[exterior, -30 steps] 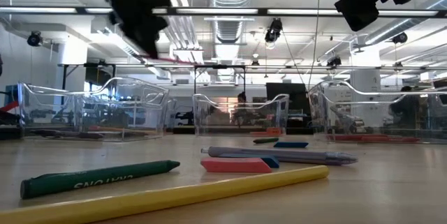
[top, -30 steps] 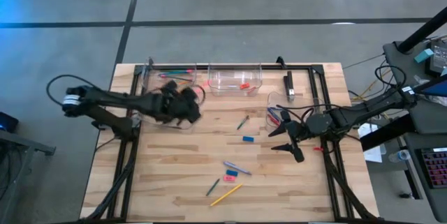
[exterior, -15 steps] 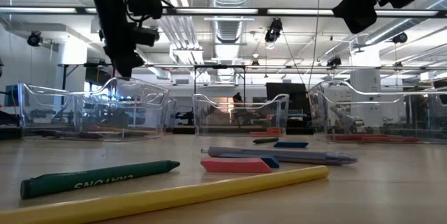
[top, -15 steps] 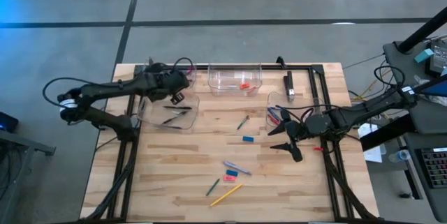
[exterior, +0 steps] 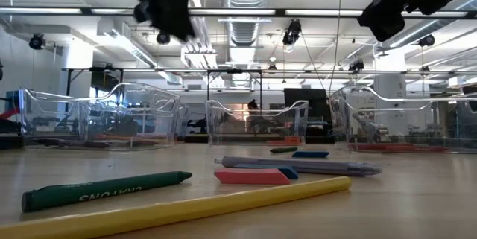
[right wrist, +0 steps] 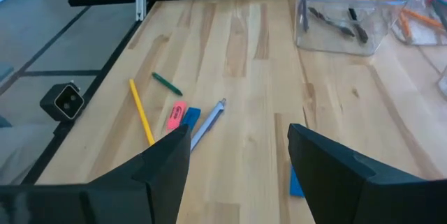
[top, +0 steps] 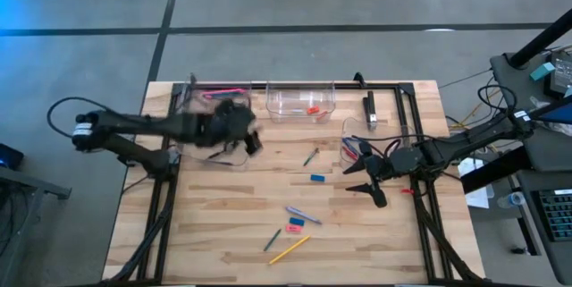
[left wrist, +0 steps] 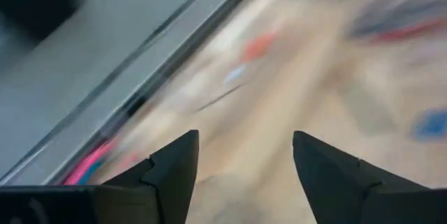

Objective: Sort crayons/erasers/pens/pencils in bins
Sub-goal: Put the green crayon into the bottom right transparent bin

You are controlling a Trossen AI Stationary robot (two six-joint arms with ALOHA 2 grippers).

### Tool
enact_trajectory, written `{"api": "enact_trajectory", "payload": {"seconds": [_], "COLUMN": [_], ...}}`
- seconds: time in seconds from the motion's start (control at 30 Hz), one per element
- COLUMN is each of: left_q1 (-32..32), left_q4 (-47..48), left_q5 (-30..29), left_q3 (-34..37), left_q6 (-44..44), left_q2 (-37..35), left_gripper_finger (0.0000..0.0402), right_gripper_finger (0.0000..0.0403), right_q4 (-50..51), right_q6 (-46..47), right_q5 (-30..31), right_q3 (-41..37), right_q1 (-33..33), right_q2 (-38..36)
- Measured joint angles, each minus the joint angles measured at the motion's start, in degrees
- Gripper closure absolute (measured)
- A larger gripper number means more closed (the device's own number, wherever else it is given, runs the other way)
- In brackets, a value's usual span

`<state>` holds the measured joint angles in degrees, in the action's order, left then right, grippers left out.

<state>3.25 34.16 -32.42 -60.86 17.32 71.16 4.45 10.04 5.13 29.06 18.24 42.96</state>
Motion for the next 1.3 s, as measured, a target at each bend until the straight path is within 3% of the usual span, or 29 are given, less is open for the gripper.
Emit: {"api": "enact_trajectory", "payload": {"seconds": [0.23, 0.37, 0.43, 0.6, 0.7, 0.8, 0.97, 1.13, 1.3], "left_q1": [-21.28, -26.05, -26.48, -26.52, -26.98, -28.32, -33.27, -37.02, -37.31], "left_q4": [-37.65, -46.48, -45.39, -45.05, -38.88, -27.55, -12.55, -4.33, -0.21], "left_q5": [-4.47, -4.72, -3.51, 10.57, 15.62, 16.98, 18.51, 18.34, 19.17], "left_q3": [6.71, 6.78, 6.03, 4.99, 4.31, 1.86, -6.04, -16.15, -20.40], "left_q6": [-6.80, -12.74, -12.25, -2.92, 7.62, 19.93, 30.28, 31.92, 33.38], "left_q2": [9.07, 17.69, 21.78, 27.91, 28.19, 27.33, 28.67, 33.14, 36.99], "left_gripper_finger": [0.0186, 0.0186, 0.0186, 0.0185, 0.0185, 0.0188, 0.0214, 0.0241, 0.0244], "right_gripper_finger": [0.0174, 0.0174, 0.0174, 0.0174, 0.0174, 0.0174, 0.0174, 0.0174, 0.0174], "right_q4": [0.24, 0.50, 0.25, 0.42, 0.70, 0.78, 0.63, 0.33, -0.07], "right_q6": [0.93, 0.76, 0.64, 1.25, 1.76, 1.58, 1.36, 1.55, 2.14], "right_q5": [-0.01, -0.01, -0.01, -0.03, -0.05, -0.05, -0.01, -0.01, -0.01], "right_q3": [-1.01, -1.16, -1.16, -1.16, -1.16, -1.16, -1.05, -1.04, -1.01], "right_q1": [0.00, 0.00, 0.00, 0.00, 0.00, 0.00, 0.00, 0.00, 0.00], "right_q2": [0.28, 0.68, 0.95, 0.98, 0.98, 1.06, 1.05, 1.07, 1.09]}}
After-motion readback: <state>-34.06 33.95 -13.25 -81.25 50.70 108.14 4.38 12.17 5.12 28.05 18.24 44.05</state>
